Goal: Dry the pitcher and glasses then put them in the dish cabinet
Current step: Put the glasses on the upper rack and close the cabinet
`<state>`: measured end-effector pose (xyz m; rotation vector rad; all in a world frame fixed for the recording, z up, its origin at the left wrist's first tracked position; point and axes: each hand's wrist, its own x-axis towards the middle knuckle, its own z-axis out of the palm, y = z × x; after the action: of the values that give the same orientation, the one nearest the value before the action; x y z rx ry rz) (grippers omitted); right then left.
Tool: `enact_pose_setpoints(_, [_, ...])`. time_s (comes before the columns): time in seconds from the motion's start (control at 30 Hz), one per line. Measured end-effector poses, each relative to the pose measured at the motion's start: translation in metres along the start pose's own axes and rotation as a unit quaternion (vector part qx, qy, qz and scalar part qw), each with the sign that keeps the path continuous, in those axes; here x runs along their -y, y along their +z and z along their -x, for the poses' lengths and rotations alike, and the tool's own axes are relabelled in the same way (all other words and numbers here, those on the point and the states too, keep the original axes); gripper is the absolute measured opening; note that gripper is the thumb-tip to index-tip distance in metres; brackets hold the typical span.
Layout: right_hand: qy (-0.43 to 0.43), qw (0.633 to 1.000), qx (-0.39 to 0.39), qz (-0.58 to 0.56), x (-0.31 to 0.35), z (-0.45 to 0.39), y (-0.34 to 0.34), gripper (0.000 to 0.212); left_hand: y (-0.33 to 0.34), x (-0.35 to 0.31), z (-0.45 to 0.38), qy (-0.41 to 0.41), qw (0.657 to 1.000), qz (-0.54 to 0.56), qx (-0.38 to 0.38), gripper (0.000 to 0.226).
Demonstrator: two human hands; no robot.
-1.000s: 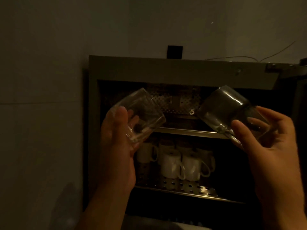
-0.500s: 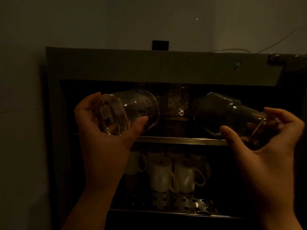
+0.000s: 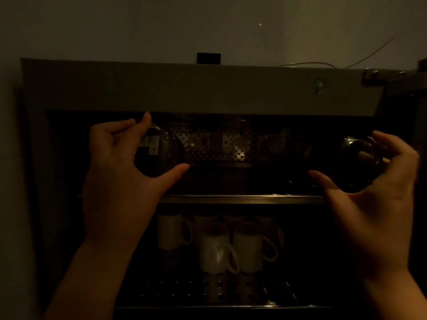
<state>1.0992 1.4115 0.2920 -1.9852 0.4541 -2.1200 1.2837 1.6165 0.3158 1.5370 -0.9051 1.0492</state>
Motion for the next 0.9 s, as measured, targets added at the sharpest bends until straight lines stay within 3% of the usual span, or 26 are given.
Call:
enact_pose_setpoints(0.33, [-0.029, 0.996, -0.003, 0.078, -0.017, 0.001, 0.010, 0.060, 0.015, 0.024, -0.002, -0.027, 0.998, -0.049, 0.016, 0.058])
enact_pose_setpoints(0.5, [-0.042, 0.995, -0.009, 0.092, -0.020, -0.002, 0.012, 0.052, 0.019, 0.033, -0.005, -0.048, 0.995, -0.078, 0.028, 0.056])
enact_pose_setpoints(0.9, [-0.017, 0.989, -0.007, 0.146, -0.023, -0.022, 0.020, 0.053, 0.021, 0.032, -0.014, -0.085, 0.989, -0.112, 0.038, 0.051])
